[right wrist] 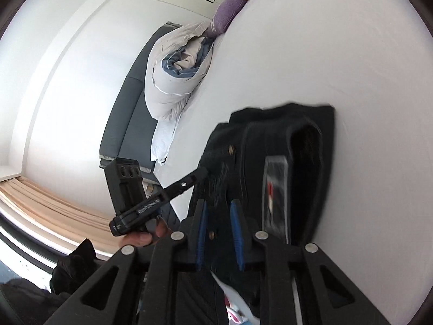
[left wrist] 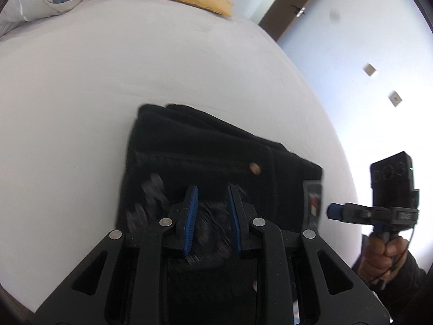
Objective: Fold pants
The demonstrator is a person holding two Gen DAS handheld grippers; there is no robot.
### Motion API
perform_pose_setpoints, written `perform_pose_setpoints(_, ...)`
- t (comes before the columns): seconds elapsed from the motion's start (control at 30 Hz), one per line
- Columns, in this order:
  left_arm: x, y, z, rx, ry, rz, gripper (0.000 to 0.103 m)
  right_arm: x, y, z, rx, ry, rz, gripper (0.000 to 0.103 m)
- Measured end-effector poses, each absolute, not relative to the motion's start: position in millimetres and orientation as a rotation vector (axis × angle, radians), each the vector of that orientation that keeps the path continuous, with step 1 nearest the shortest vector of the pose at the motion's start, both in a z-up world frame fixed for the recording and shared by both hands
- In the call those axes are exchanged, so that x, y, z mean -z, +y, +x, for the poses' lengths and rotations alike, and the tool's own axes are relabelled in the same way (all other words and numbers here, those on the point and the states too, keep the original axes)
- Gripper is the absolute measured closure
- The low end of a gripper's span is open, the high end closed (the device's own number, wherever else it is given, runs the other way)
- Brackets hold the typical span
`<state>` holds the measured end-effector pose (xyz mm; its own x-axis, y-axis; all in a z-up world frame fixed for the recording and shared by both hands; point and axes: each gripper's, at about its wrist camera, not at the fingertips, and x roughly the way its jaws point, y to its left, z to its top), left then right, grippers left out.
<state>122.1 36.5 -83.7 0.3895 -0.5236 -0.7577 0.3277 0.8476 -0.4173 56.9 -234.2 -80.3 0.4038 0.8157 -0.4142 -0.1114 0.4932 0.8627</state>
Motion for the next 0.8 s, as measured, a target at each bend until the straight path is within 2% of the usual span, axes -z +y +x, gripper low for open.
perform_pose_setpoints(0.1, 95, 35, 140, 0.534, 1.079, -0.193, 0.082, 96, -222, 86, -0.648, 1.041, 0.839, 0.082)
perform_pose_setpoints(0.2, 106, 35, 139, 0.539, 1.067, -0.17, 0.082, 125, -217, 95, -0.552, 1.128, 0.823, 0.103)
perform_pose_setpoints(0.37, 110, 33, 131, 0.538, 1.016, -0.125, 0.082, 120, -218, 68, -0.578, 1.13, 0.781, 0.103)
perform_pose_setpoints(0.5, 109, 35, 130, 0.535, 1.014, -0.122, 0.082, 98, -201, 38, -0.584, 1.118, 0.603, 0.089)
perform_pose_setpoints(0.8, 115, 42, 110, 0.526, 0.99, -0.126, 0.082, 76, -187, -5, -0.535, 1.081, 0.45, 0.072)
